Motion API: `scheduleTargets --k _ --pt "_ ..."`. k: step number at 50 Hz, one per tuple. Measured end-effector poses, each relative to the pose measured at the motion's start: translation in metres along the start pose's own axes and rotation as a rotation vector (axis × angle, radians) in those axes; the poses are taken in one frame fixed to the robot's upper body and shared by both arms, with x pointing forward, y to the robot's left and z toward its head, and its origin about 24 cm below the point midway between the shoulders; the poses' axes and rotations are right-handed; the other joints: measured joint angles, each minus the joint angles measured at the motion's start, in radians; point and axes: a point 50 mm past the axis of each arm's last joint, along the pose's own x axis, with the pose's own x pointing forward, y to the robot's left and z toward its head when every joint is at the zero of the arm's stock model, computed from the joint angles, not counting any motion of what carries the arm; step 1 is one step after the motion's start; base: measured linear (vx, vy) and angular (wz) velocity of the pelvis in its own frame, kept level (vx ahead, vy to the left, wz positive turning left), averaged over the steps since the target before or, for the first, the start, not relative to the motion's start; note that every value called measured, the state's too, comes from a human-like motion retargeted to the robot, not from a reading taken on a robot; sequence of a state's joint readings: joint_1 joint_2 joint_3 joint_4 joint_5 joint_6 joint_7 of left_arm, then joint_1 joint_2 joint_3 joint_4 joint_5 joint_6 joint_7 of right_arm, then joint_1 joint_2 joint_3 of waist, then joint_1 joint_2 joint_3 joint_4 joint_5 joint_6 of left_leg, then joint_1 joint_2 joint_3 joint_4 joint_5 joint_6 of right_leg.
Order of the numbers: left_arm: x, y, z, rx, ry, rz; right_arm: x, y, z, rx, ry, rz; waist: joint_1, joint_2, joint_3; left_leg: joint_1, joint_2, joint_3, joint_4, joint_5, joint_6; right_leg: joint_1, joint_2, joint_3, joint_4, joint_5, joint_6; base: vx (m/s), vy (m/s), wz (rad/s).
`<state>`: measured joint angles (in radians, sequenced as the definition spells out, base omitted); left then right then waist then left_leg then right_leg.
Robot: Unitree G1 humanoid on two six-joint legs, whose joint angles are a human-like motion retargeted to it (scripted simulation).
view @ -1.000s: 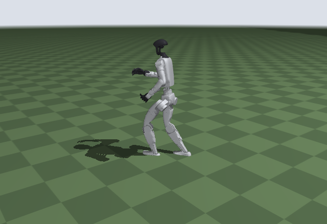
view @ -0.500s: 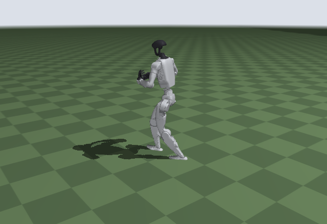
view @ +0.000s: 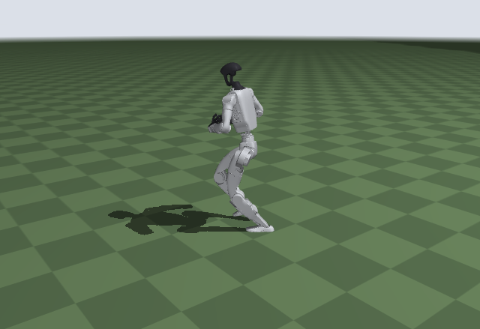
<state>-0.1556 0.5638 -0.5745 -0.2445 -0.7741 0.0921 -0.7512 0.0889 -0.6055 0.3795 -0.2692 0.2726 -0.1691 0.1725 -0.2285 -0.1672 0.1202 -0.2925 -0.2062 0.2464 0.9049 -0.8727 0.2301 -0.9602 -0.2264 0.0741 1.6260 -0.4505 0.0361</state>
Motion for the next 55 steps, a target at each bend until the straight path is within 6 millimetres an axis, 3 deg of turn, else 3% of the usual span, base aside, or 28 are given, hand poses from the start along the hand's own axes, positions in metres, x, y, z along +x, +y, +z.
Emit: scheduleTargets --k 3,5,8,10,15,17,19,23,27,30,33,35,36,38,41,45,50,55 --pt "0.002 0.000 -0.004 0.016 0.047 -0.019 -0.013 -0.005 -0.003 -0.035 0.037 -0.015 -0.019 0.012 0.011 0.111 0.026 -0.010 -0.015 0.000 -0.039 0.009 0.086 -0.002 -0.138 0.062 0.034 0.61 0.05 0.07" --pt "0.000 0.000 -0.014 -0.011 0.080 -0.013 -0.018 -0.006 -0.005 -0.050 0.061 -0.007 -0.003 0.051 0.019 0.184 0.071 -0.035 0.023 0.000 -0.094 0.075 0.172 -0.044 -0.267 0.098 0.050 0.69 0.03 -0.62" --pt "-0.007 -0.001 -0.034 -0.081 0.137 -0.004 -0.021 -0.007 -0.007 -0.052 0.076 0.002 0.031 0.132 0.002 0.246 0.134 -0.115 0.082 0.083 -0.193 0.203 0.272 -0.130 -0.429 0.109 0.030 0.69 0.02 -0.68" --pt "-0.012 -0.004 -0.049 -0.124 0.185 -0.011 -0.022 -0.005 -0.009 -0.032 0.078 0.000 0.053 0.169 -0.019 0.250 0.173 -0.143 0.183 0.178 -0.266 0.283 0.305 -0.176 -0.484 0.074 -0.005 0.64 0.03 -0.49" --pt "-0.022 -0.007 -0.068 -0.116 0.317 -0.041 -0.014 -0.001 -0.018 0.021 0.101 0.015 0.136 0.237 -0.039 0.124 0.279 -0.183 0.601 0.419 -0.445 0.424 0.380 -0.228 -0.502 -0.138 -0.126 0.59 0.11 -0.64" --pt "-0.028 -0.005 -0.071 -0.077 0.384 -0.065 -0.009 0.002 -0.028 0.040 0.143 0.060 0.176 0.240 -0.038 0.050 0.320 -0.177 0.705 0.417 -0.446 0.460 0.409 -0.191 -0.509 -0.195 -0.123 0.55 0.19 -0.97" --pt "-0.037 -0.006 -0.072 -0.040 0.444 -0.080 -0.007 0.008 -0.040 0.072 0.190 0.109 0.221 0.236 -0.046 -0.020 0.371 -0.167 0.729 0.375 -0.401 0.499 0.428 -0.139 -0.541 -0.207 -0.104 0.52 0.23 -1.28" --pt "-0.061 -0.013 -0.070 0.042 0.566 -0.096 -0.012 0.023 -0.058 0.124 0.269 0.197 0.315 0.214 -0.077 -0.068 0.386 -0.195 0.526 0.303 -0.322 0.589 0.439 0.001 -0.660 -0.108 -0.029 0.45 0.28 -1.90" --pt "-0.086 -0.023 -0.072 0.098 0.706 -0.104 -0.026 0.038 -0.074 0.121 0.376 0.313 0.374 0.153 -0.102 0.042 0.248 -0.289 0.134 0.297 -0.276 0.598 0.390 0.117 -0.678 0.053 0.070 0.28 0.30 -2.30" --pt "-0.102 -0.024 -0.076 0.136 0.813 -0.090 -0.037 0.039 -0.090 0.095 0.479 0.372 0.373 0.082 -0.088 0.181 0.116 -0.327 -0.149 0.311 -0.233 0.523 0.312 0.151 -0.541 0.085 0.131 0.10 0.26 -1.63" --pt "-0.119 -0.023 -0.083 0.139 0.928 -0.087 -0.053 0.035 -0.110 0.058 0.613 0.392 0.384 0.028 -0.041 0.285 0.019 -0.313 -0.316 0.280 -0.188 0.439 0.205 0.118 -0.368 0.049 0.129 -0.05 0.25 -0.96" --pt "-0.131 -0.016 -0.088 0.157 1.014 -0.085 -0.060 0.027 -0.127 0.012 0.704 0.391 0.402 -0.010 -0.016 0.398 -0.035 -0.318 -0.578 0.349 -0.165 0.377 0.130 0.097 -0.298 0.011 0.106 -0.09 0.22 -0.43" --pt "-0.137 -0.018 -0.093 0.140 1.048 -0.089 -0.069 0.028 -0.134 0.005 0.756 0.404 0.418 -0.020 0.001 0.400 -0.057 -0.305 -0.579 0.350 -0.161 0.371 0.097 0.087 -0.276 -0.005 0.090 -0.14 0.19 -0.22" --pt "-0.148 -0.022 -0.101 0.108 1.114 -0.098 -0.085 0.031 -0.146 -0.008 0.848 0.437 0.447 -0.038 0.030 0.396 -0.094 -0.293 -0.589 0.363 -0.157 0.366 0.046 0.068 -0.247 -0.037 0.060 -0.19 0.16 0.05" --pt "-0.159 -0.023 -0.113 0.086 1.187 -0.123 -0.095 0.037 -0.161 -0.033 0.925 0.502 0.480 -0.051 0.034 0.406 -0.110 -0.322 -0.747 0.480 -0.170 0.362 0.024 0.043 -0.278 -0.059 0.027 -0.18 0.10 0.57" --pt "-0.161 -0.030 -0.122 0.061 1.217 -0.188 -0.100 0.048 -0.164 -0.037 0.938 0.587 0.500 -0.064 0.036 0.331 -0.125 -0.370 -0.782 0.572 -0.202 0.414 0.067 0.069 -0.396 -0.082 0.031 -0.24 0.05 1.15" --pt "-0.143 -0.033 -0.128 0.080 1.156 -0.249 -0.092 0.047 -0.148 -0.032 0.850 0.652 0.494 -0.012 -0.006 0.122 -0.070 -0.429 -0.694 0.607 -0.273 0.453 0.169 0.069 -0.672 -0.083 0.021 -0.26 0.03 1.42" --pt "-0.127 -0.048 -0.142 0.026 1.095 -0.319 -0.072 0.055 -0.127 -0.025 0.705 0.725 0.474 0.009 0.031 -0.062 -0.044 -0.309 -0.534 0.605 -0.310 0.442 0.116 -0.021 -0.749 -0.082 0.026 -0.26 0.04 1.39"
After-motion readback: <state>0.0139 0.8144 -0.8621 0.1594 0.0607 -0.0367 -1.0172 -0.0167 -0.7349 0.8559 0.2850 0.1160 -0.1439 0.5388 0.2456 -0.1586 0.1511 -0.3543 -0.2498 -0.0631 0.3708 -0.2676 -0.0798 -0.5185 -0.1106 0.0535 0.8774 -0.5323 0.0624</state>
